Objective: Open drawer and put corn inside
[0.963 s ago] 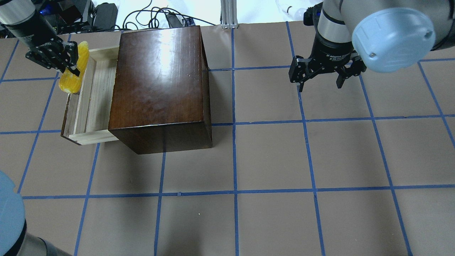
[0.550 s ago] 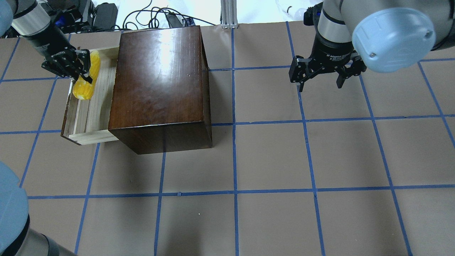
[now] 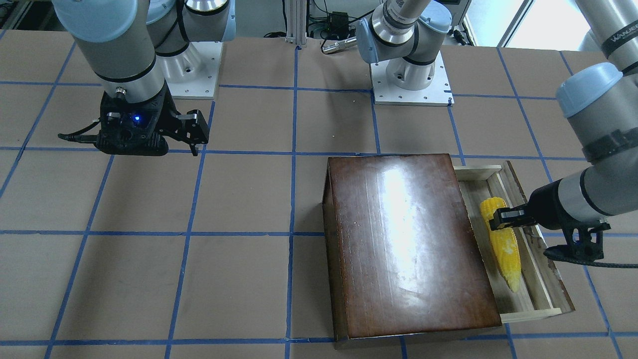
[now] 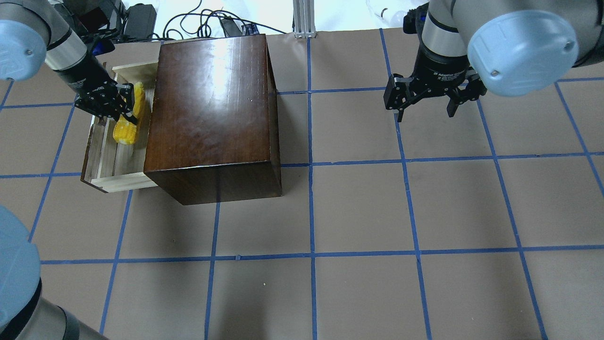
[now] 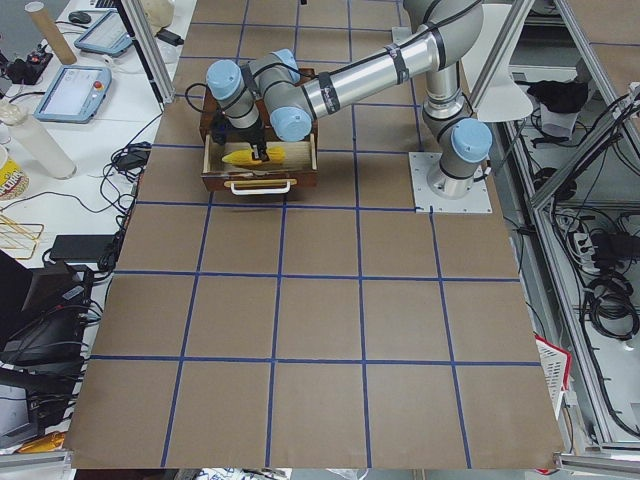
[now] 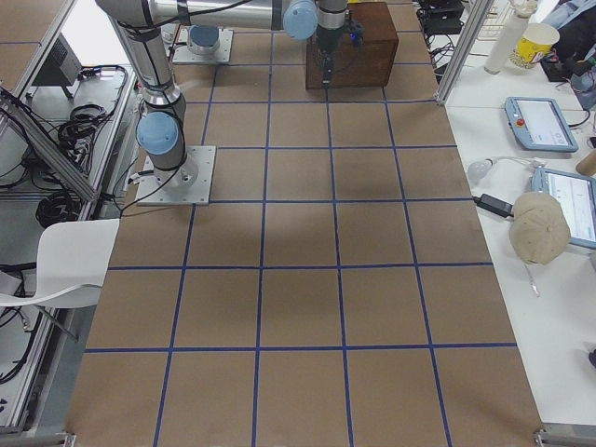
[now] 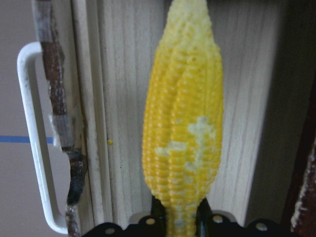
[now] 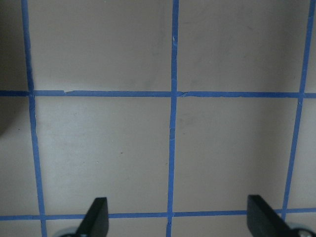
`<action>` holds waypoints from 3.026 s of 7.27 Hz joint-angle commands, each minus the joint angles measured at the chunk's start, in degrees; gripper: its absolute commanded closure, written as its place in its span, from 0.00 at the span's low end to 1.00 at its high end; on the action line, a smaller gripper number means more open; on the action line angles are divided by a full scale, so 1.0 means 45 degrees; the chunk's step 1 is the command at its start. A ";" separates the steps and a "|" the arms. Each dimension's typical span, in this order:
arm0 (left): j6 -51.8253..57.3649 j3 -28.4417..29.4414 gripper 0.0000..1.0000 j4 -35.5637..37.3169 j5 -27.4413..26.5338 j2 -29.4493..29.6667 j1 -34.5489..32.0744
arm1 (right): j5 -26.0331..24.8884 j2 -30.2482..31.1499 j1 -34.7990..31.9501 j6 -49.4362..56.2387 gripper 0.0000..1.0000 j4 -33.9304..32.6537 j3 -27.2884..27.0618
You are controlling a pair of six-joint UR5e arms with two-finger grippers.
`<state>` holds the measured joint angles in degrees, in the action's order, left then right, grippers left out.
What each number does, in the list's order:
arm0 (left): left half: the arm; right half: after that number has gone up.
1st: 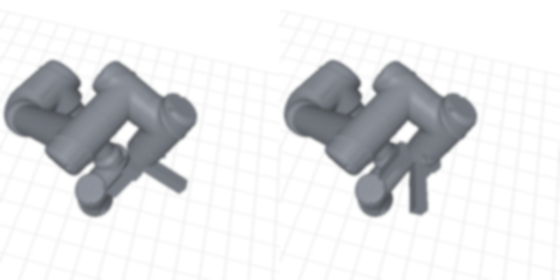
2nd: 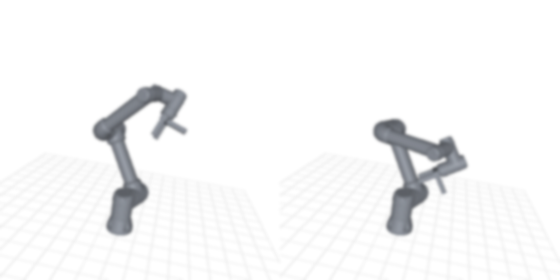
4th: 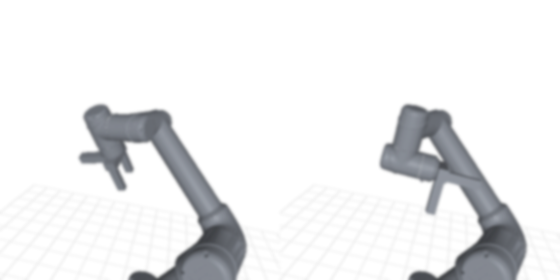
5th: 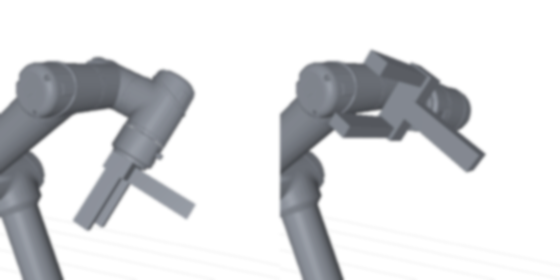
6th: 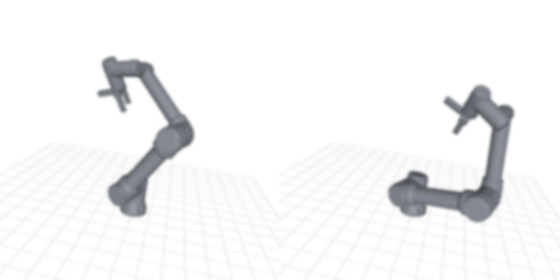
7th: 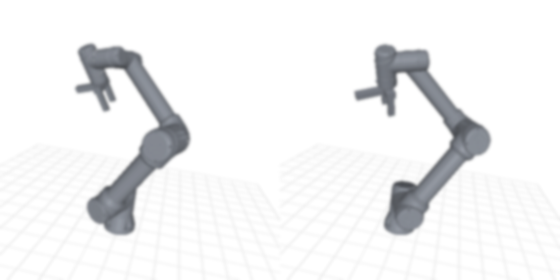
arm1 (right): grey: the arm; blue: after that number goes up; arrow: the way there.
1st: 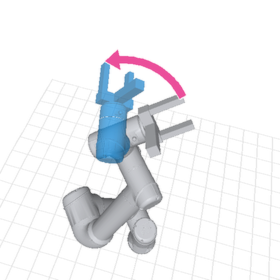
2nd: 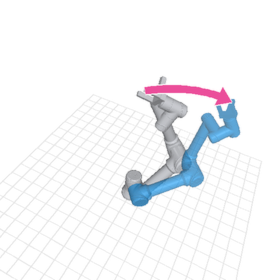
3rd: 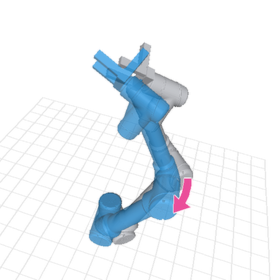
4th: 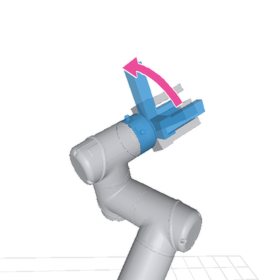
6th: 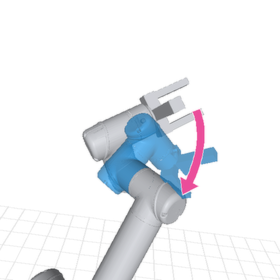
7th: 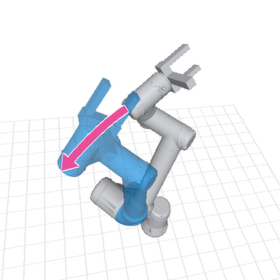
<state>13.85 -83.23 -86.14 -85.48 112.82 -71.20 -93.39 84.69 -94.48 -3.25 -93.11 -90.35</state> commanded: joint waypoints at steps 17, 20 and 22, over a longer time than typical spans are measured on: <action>-0.1417 0.1197 0.00 -0.2636 -0.0243 -0.2374 -0.3691 | 0.0032 -0.0011 0.0000 0.0000 0.00 0.0007 0.0000; -0.1398 0.0059 0.00 -0.2499 -0.0926 -0.3136 -0.3691 | 0.0012 -0.0011 0.0000 0.0000 0.00 0.0007 0.0000; -0.1417 -0.0040 0.00 -0.2344 -0.0868 -0.3216 -0.3671 | 0.0012 0.0008 0.0000 0.0000 0.00 0.0007 0.0000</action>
<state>7.53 -83.06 -97.14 -89.45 98.70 -87.79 -93.33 84.65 -94.48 -3.25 -93.08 -90.35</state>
